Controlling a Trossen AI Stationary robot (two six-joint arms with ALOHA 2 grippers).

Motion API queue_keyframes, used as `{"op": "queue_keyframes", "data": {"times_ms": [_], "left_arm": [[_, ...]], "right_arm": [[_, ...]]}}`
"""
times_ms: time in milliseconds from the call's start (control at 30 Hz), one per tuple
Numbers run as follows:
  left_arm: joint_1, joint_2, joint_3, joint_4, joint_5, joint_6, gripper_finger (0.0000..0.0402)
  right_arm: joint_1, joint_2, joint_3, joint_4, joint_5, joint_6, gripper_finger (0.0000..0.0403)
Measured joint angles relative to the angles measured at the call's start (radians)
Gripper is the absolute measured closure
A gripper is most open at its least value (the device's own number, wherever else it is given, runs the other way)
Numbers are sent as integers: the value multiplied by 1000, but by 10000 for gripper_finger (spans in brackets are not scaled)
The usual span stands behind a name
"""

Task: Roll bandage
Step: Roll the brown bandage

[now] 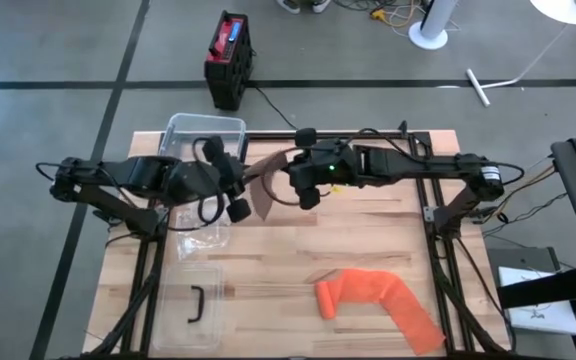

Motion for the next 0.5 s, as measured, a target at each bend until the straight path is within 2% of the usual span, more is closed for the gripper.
{"op": "queue_keyframes", "data": {"times_ms": [267, 500], "left_arm": [[1, -2, 0, -26, -4, -3, 349], [1, -2, -1, -19, 2, 19, 349]], "right_arm": [[48, -67, -1, -38, -2, 11, 403], [71, -112, 2, 64, 28, -63, 403]]}}
